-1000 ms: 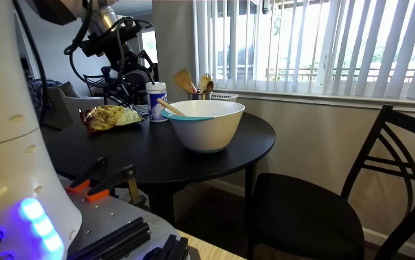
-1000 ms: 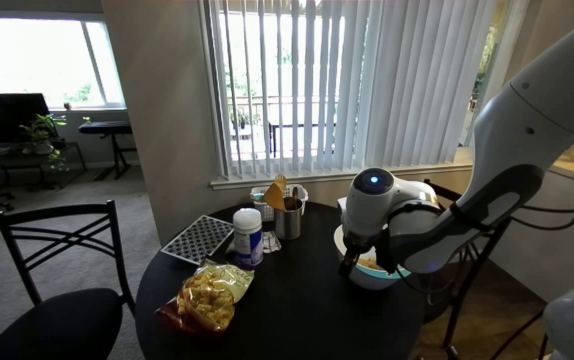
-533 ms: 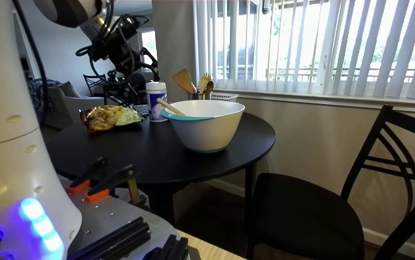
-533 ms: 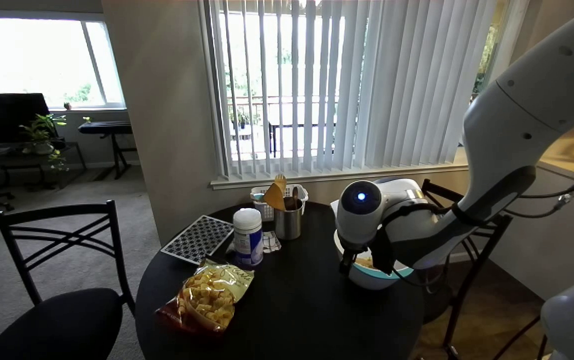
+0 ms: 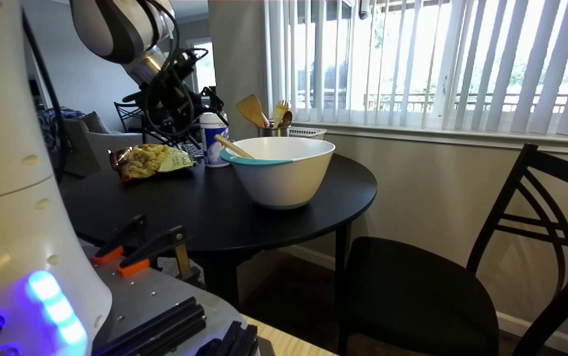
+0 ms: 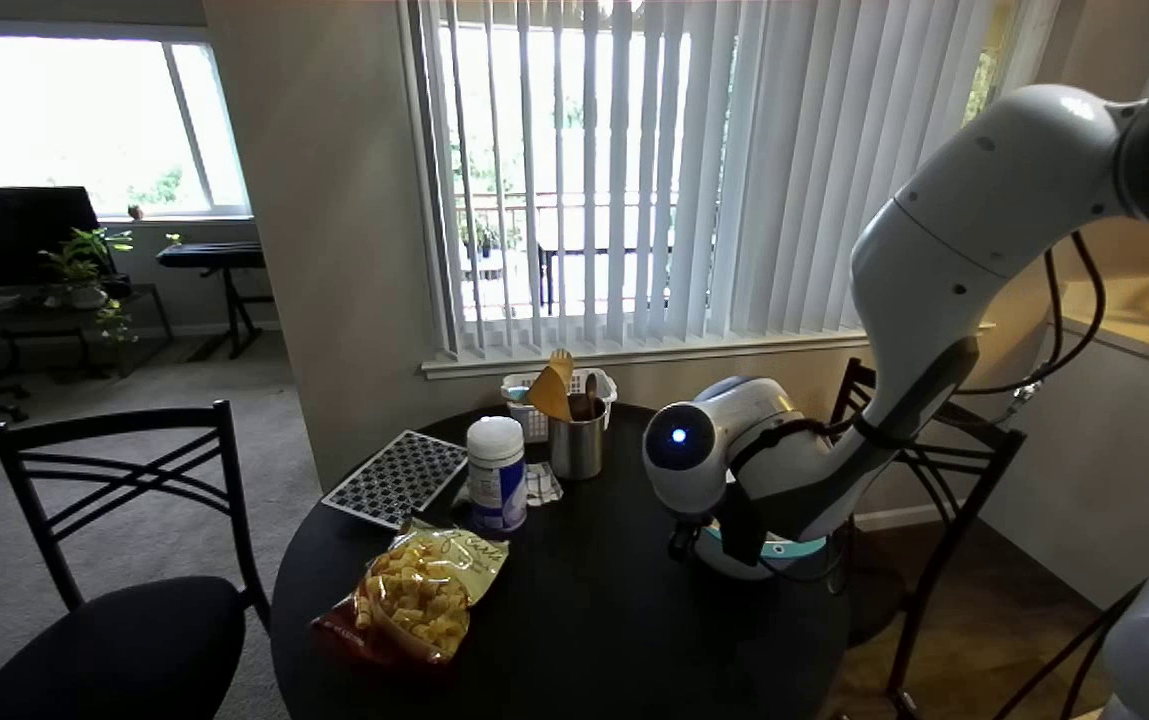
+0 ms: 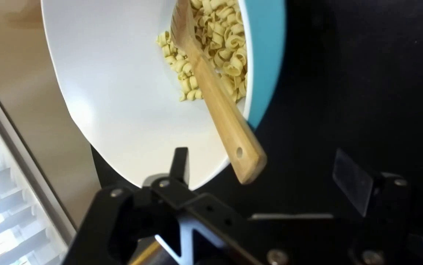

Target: Use the cooking stick to stir the contents of the white bowl

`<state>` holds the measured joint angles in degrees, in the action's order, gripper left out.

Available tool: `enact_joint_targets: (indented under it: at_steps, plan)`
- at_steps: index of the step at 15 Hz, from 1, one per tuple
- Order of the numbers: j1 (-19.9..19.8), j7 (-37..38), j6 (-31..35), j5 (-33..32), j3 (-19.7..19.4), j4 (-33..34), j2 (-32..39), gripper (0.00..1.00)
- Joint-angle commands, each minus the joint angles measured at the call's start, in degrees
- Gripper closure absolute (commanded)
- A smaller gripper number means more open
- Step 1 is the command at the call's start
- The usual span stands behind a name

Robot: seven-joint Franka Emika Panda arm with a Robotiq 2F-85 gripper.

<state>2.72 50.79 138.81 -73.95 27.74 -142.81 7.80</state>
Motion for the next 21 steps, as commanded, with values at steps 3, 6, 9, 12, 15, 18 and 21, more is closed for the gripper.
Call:
enact_joint_targets:
  at_steps: [3,6,9,12,15,18,21]
  plan:
    - [9.03,6.43,-2.94,-3.23,-9.05,4.15,6.05,0.00]
    - [11.53,8.41,-4.97,-3.80,-10.85,5.33,6.49,0.00]
    - [12.76,9.06,-7.17,-3.43,-11.45,5.30,5.28,0.00]
    - [13.05,9.16,-8.67,-3.17,-11.82,5.04,4.79,0.00]
    - [13.00,8.92,-9.41,-2.90,-12.00,4.50,4.06,0.00]
    - [13.17,8.43,-9.93,-2.43,-11.79,4.01,2.86,0.00]
    - [13.07,7.71,-9.50,-1.60,-11.68,3.53,1.81,0.32]
